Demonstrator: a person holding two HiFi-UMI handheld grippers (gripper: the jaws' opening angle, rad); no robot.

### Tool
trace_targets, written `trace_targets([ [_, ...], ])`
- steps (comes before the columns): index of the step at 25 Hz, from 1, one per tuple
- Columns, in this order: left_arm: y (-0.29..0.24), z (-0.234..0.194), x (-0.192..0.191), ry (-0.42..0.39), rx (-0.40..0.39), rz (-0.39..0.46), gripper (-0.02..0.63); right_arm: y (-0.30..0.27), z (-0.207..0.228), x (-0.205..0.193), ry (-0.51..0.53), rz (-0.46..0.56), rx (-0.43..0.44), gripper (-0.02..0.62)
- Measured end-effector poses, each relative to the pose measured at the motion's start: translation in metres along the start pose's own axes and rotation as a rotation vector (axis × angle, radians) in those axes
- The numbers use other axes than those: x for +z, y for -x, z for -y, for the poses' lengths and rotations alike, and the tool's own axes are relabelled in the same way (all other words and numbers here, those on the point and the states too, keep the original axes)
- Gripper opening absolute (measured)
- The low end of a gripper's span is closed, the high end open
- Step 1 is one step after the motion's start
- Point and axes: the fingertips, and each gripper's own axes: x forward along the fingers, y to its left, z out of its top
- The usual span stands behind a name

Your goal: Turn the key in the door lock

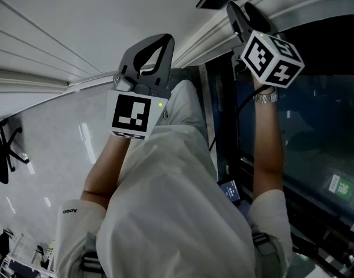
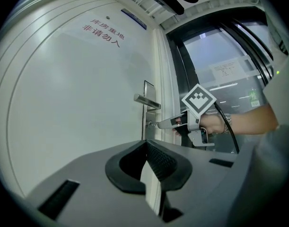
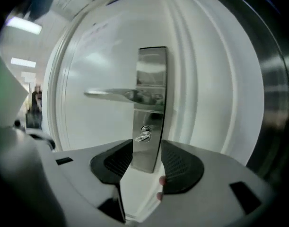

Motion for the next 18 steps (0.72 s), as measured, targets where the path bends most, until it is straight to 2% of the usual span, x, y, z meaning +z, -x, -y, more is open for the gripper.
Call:
trace_targets([
  [4, -0.005, 0.005, 0.003, -0.009, -0.02, 0.007, 0.009, 0.001, -0.012, 0.006, 0.589, -0.016, -0.207, 0.161],
  [7, -0.008, 0.008, 0.004, -0.008, -0.028, 0.01, 0.009, -0.003, -0.022, 0.0, 0.867, -0.038, -0.299, 0.161],
  [9, -0.008, 0.007, 0.003, -0.004, -0.027, 0.012, 0.009, -0.009, -0.024, -0.004, 0.967, -0.056, -0.324, 0.161],
  [11, -0.008, 0.005, 0.002, 0.002, -0.022, 0.01, 0.009, -0.015, -0.024, -0.004, 1.018, -0.075, -0.341, 0.161],
  [18, -0.005, -0.005, 0.001, 0.0, -0.006, 0.002, 0.009, -0.03, -0.019, 0.002, 1.067, -0.107, -0.371, 0.161],
])
